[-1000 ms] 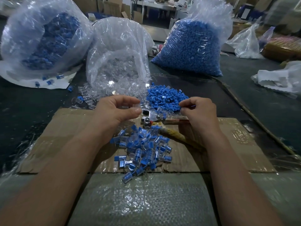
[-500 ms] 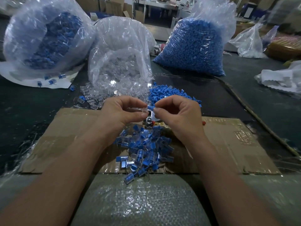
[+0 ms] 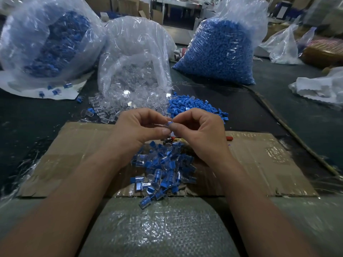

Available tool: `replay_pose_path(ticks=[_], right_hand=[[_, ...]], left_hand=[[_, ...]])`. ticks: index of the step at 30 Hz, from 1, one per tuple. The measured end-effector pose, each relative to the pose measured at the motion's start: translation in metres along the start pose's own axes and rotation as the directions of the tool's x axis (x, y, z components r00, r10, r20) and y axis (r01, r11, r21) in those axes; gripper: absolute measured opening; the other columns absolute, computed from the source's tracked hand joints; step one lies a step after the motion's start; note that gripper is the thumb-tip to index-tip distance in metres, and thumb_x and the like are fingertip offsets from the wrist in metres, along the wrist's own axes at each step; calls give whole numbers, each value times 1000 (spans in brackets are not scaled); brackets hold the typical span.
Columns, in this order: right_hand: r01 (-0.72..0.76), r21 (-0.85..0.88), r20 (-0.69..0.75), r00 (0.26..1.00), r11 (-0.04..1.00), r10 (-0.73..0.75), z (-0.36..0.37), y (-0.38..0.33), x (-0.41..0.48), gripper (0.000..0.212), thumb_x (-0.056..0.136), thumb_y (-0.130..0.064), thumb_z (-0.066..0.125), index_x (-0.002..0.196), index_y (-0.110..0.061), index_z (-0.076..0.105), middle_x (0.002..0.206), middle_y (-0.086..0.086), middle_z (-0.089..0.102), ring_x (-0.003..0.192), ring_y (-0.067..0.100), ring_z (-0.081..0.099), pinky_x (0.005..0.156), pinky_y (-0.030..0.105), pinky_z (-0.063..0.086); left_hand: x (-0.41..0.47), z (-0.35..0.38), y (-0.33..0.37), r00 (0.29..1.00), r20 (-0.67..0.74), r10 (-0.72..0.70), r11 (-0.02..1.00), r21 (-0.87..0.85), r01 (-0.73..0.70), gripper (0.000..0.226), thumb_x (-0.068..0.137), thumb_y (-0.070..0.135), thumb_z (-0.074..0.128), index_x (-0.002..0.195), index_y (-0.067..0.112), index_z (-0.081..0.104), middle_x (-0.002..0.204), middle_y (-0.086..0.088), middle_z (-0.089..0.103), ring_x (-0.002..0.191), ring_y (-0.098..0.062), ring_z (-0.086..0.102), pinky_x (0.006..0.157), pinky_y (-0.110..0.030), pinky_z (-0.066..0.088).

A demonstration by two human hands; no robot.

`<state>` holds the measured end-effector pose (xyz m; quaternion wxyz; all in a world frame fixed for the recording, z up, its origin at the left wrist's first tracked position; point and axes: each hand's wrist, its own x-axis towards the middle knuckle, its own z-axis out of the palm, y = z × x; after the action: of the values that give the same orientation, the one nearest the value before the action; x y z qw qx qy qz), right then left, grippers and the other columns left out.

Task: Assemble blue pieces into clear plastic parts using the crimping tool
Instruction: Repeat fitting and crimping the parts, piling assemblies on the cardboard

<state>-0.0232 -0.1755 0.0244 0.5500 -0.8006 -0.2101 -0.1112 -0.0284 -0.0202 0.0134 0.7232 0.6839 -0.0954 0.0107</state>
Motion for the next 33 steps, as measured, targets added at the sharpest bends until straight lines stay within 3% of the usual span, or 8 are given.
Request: replay_pose_path(ticks=[5,11,14,19,24,33], right_hand=[[-60,101,73,996,993,53,-2,0,1,24,74,-12,73,86,-30,61,85,-13,65,79,-1,64,70,12,50],[-61,178,117,992,982,40,2,1,-1,18,73,-13,73,86,-24,67,77,-12,68,76,2,66,68,14,50],[-65,181,128,991,981,42,2,2,-1,19,72,-12,73,84,-25,67,73,-16,68,74,0,66,67,12,49],[-67,169,136,990,983,44,2,7,-1,21,73,-12,74,89,-23,67,81,-9,69,78,5,67,71,17,52],[63,122,97,993,990,-75,4,8,-3,31,71,-4,73,87,-30,66,76,-16,67,77,3,67,70,15,52],[172,6,37,984,985,-172,2,11,-2,34,73,-1,72,100,-20,63,81,-22,61,77,-6,63,68,9,49]], left_hand=[[1,-3,-1,999,29,-26,996,-84,29,15,51,16,74,64,24,73,80,1,73,74,-12,70,64,-17,53],[2,-5,-1,998,52,-35,989,-139,42,12,52,16,74,63,21,72,69,0,70,69,-13,68,63,-18,53],[1,-3,-1,998,39,-45,995,-87,48,12,51,18,75,62,19,70,66,-3,69,63,-14,68,57,-18,53],[2,1,1,995,-8,-98,990,-100,97,16,54,12,71,67,7,64,60,-9,67,54,-17,66,48,-18,51],[3,-1,3,990,-17,-138,985,-104,136,17,55,12,66,70,4,62,58,-9,67,51,-17,65,46,-18,50],[3,0,6,975,31,-218,954,-203,220,21,54,3,65,74,-1,60,59,-12,67,51,-19,66,44,-19,52]])
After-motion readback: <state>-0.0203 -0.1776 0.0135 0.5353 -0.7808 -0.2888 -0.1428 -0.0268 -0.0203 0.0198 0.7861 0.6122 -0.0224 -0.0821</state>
